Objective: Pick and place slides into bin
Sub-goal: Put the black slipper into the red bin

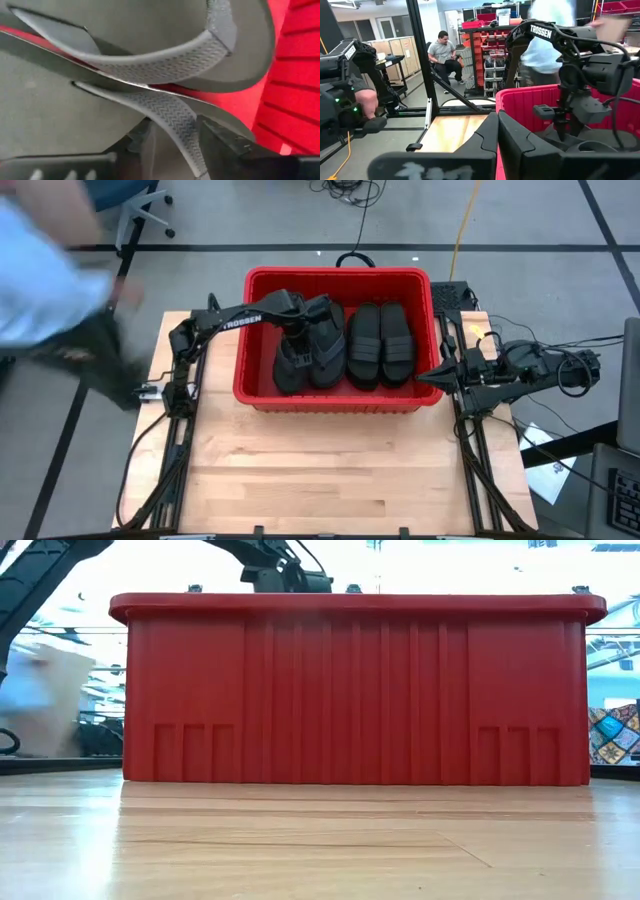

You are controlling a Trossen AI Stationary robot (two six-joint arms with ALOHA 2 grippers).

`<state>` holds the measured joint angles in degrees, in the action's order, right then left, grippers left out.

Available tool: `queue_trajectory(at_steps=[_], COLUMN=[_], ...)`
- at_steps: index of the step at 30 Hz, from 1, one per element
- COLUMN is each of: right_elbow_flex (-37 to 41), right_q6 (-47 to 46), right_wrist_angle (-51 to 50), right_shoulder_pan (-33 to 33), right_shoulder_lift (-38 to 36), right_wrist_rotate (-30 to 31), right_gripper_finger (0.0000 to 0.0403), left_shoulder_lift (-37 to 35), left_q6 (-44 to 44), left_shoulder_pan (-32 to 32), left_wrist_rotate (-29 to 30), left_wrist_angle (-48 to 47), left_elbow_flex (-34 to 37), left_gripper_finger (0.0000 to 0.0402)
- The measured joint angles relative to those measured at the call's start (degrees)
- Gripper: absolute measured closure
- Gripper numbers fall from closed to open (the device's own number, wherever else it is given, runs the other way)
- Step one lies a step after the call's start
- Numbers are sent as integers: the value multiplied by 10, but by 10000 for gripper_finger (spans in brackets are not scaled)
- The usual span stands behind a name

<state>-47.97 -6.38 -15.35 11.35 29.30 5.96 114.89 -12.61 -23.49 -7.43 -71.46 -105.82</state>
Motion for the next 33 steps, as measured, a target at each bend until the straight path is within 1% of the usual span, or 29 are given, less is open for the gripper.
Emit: queue_trajectory(at_steps=[3,5,10,16,19,21,27,33], right_elbow_flex=[0,0,0,0,0,0,0,0], right_q6=[0,0,0,-13,-19,-19,-9,-7], right_wrist_angle=[0,0,0,0,0,0,-6,-8], right_shoulder_pan=[0,0,0,0,0,0,0,0], right_shoulder_lift=[0,0,0,0,0,0,0,0], right_wrist_rotate=[0,0,0,0,0,0,0,0], right_gripper_finger=[403,403,403,403,403,403,403,403], left_shoulder_lift=[0,0,0,0,0,0,0,-3], left_q6=[39,55,86,67,67,68,108,86], left_shoulder_pan=[10,8,-1,-5,-5,-5,-5,0], left_wrist_rotate=[44,63,68,61,60,60,69,105], left_wrist_angle=[-2,-2,13,11,11,11,11,10], left_elbow_flex=[0,0,0,0,0,0,0,0], left_gripper_finger=[285,295,302,297,277,256,171,99])
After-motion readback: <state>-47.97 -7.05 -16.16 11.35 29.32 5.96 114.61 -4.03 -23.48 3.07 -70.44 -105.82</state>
